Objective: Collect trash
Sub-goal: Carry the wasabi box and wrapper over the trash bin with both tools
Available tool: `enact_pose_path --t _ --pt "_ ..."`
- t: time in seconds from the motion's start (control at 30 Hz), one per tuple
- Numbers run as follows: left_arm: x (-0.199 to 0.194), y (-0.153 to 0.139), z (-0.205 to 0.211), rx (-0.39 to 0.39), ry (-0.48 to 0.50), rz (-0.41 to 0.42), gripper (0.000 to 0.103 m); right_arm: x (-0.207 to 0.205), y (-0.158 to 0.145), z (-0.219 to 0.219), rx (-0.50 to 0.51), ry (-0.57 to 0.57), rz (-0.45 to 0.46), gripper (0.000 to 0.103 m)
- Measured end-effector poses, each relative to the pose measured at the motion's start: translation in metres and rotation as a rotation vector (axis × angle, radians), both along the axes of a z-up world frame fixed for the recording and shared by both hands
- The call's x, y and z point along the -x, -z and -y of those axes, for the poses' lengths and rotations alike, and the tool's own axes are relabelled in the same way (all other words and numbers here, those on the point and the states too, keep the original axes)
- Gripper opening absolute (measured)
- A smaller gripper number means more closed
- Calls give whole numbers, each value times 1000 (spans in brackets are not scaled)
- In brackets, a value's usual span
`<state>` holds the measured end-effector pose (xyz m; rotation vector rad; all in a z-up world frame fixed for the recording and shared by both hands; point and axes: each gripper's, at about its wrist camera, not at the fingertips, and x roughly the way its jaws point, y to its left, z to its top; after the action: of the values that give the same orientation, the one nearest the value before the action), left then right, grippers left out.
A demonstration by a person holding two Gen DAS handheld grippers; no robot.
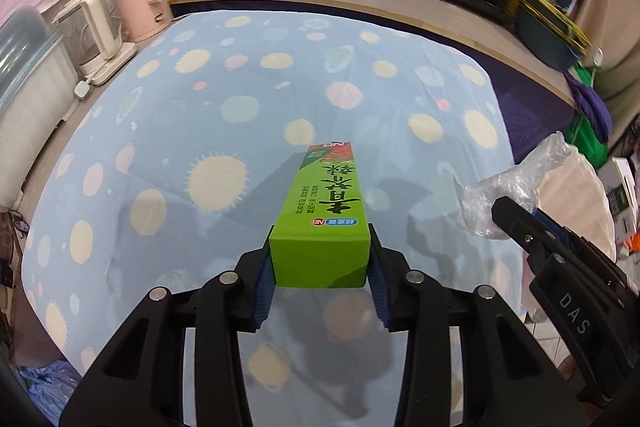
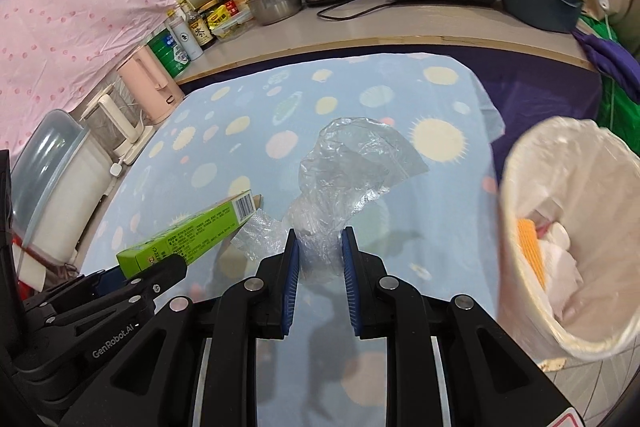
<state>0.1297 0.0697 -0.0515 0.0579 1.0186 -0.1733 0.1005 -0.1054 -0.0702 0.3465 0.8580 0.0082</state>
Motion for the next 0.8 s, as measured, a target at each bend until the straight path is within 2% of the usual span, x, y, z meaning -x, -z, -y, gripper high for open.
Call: enact_pose_path --t 0.17,0.4,0.6,0.8 --pt "20 2 16 -5 44 -6 38 27 4 15 -4 28 -8 20" --pt "36 0 11 15 62 -23 37 52 4 28 2 59 -6 20" --pt "45 -26 17 23 88 27 37 63 -11 38 13 81 34 20" --pt "48 -61 63 46 187 104 37 77 -27 87 15 192 72 20"
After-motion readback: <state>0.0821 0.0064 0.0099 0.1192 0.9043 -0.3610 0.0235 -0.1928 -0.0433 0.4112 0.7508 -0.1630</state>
